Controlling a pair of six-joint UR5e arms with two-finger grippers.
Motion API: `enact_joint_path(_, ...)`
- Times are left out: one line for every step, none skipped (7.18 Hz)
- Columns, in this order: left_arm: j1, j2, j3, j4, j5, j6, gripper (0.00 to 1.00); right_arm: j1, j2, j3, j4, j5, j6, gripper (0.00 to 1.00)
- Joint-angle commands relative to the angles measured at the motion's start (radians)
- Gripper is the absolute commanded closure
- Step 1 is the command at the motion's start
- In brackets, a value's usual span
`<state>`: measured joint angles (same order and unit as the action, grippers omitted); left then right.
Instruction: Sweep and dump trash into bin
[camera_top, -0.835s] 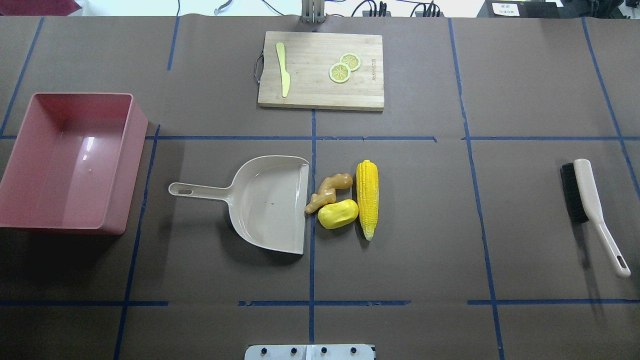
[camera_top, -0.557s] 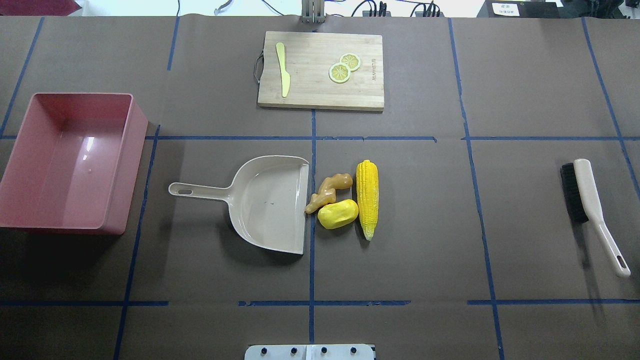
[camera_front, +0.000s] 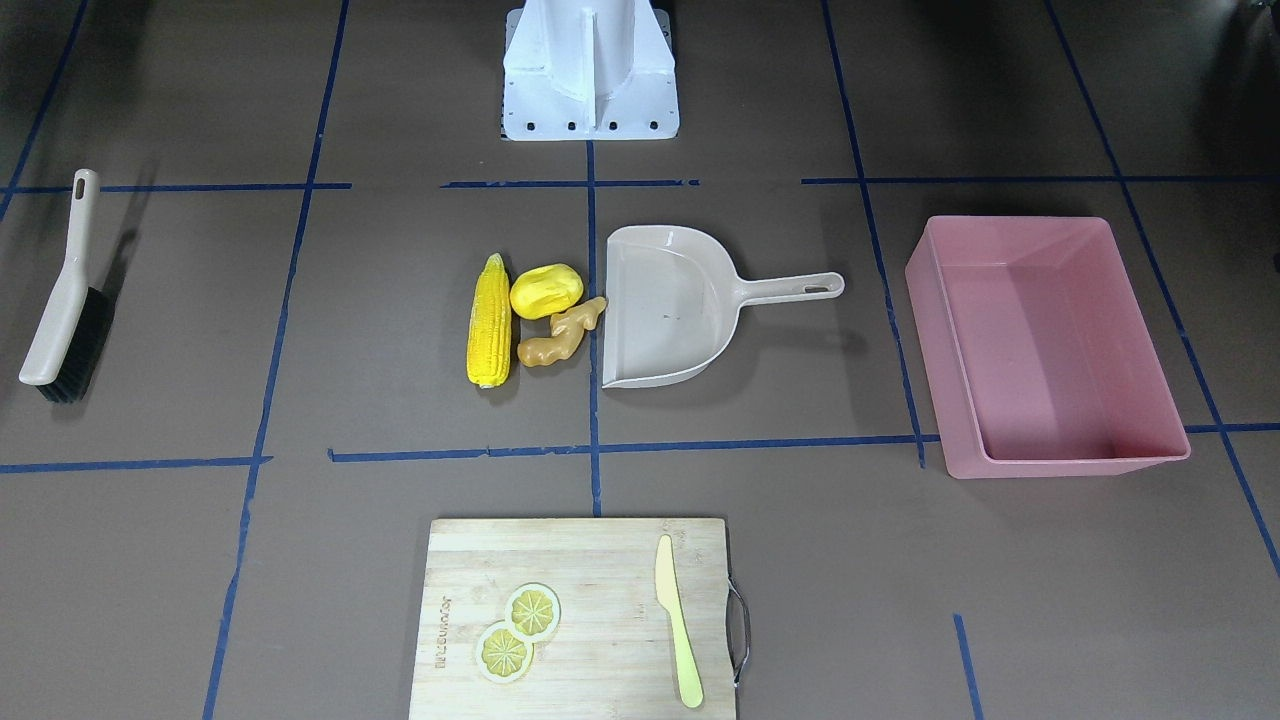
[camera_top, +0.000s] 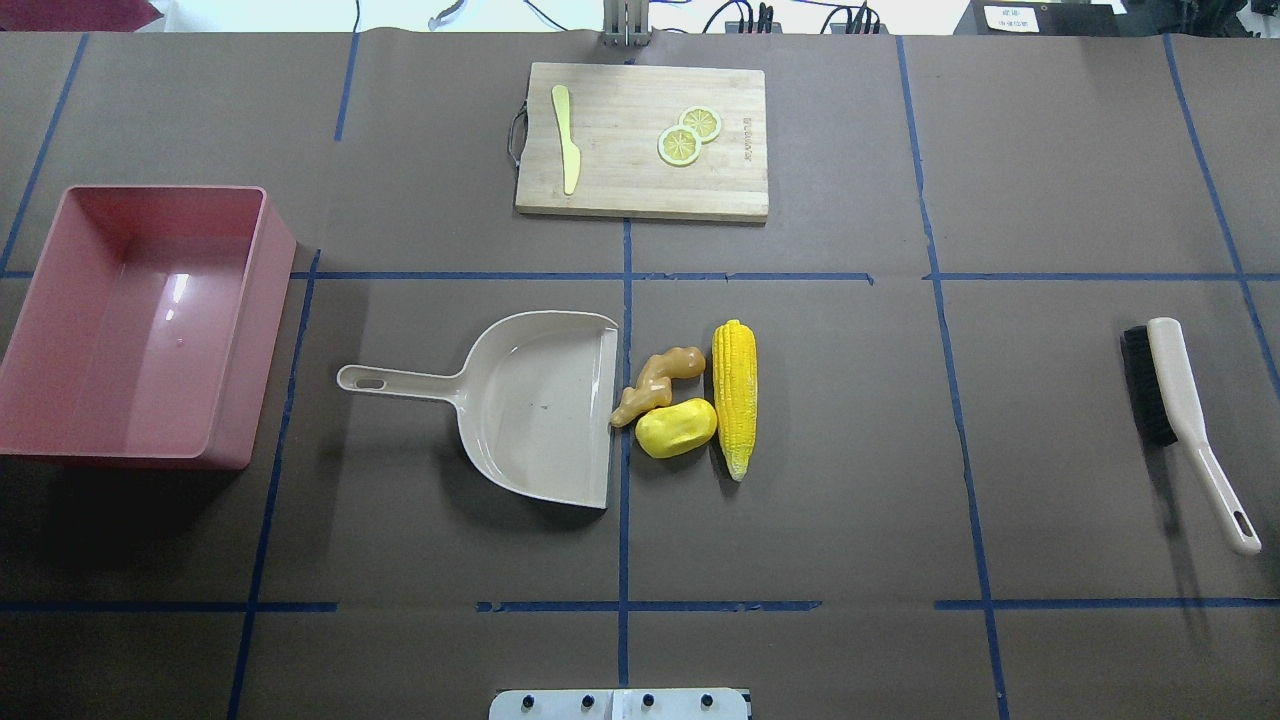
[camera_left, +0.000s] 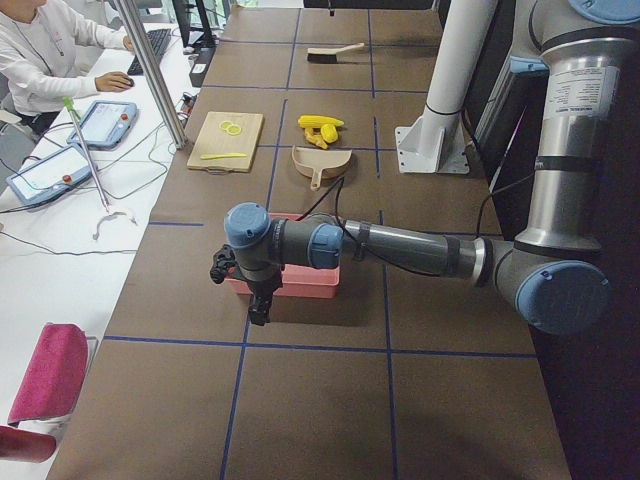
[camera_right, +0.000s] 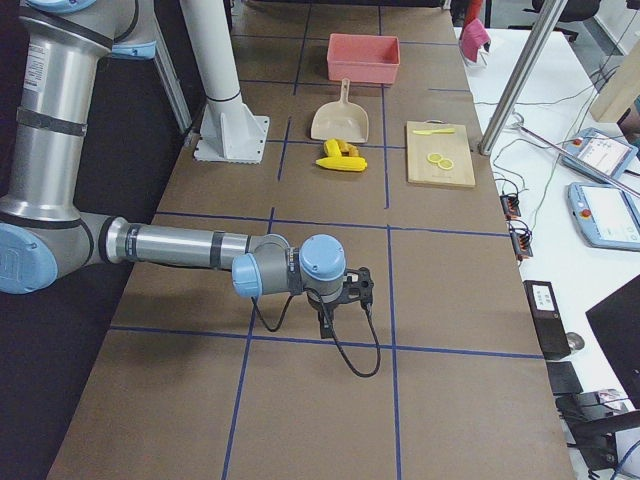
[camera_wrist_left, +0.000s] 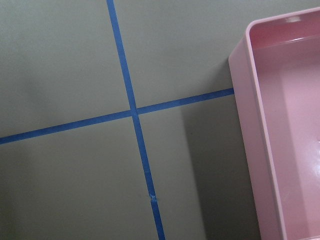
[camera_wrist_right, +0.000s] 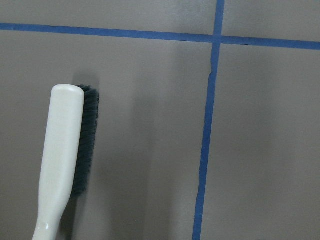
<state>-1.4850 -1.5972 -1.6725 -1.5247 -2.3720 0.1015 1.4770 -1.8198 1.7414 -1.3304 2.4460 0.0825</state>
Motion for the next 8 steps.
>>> enact_joint_path(0.003,0.031,-0.01,-0.072,-0.086,0.004,0.0,-0.001,-0.018,0.024,0.045,0.051,0.023,0.0)
enact_joint_path(0.018,0.043,-0.009,-0.16,-0.148,-0.008,0.0,-0.012,-0.041,0.074,0.063,0.053,0.18,0.0)
enact_joint_path(0.129,0.031,-0.022,-0.204,-0.218,-0.009,0.0,-0.093,-0.07,0.114,0.164,0.045,0.391,0.0)
enact_joint_path(0.222,-0.001,-0.032,-0.28,-0.219,-0.009,0.0,-0.178,-0.105,0.116,0.315,-0.002,0.493,0.0)
enact_joint_path(0.279,-0.056,-0.032,-0.332,-0.217,-0.011,0.0,-0.225,-0.137,0.116,0.392,-0.018,0.602,0.0)
enact_joint_path(0.334,-0.123,-0.041,-0.342,-0.225,-0.014,0.0,-0.319,-0.147,0.119,0.458,-0.097,0.737,0.0)
enact_joint_path(0.391,-0.197,-0.052,-0.342,-0.216,-0.013,0.01,-0.427,-0.15,0.125,0.503,-0.187,0.831,0.0)
enact_joint_path(0.413,-0.228,-0.061,-0.342,-0.214,-0.014,0.04,-0.461,-0.165,0.132,0.504,-0.202,0.841,0.01)
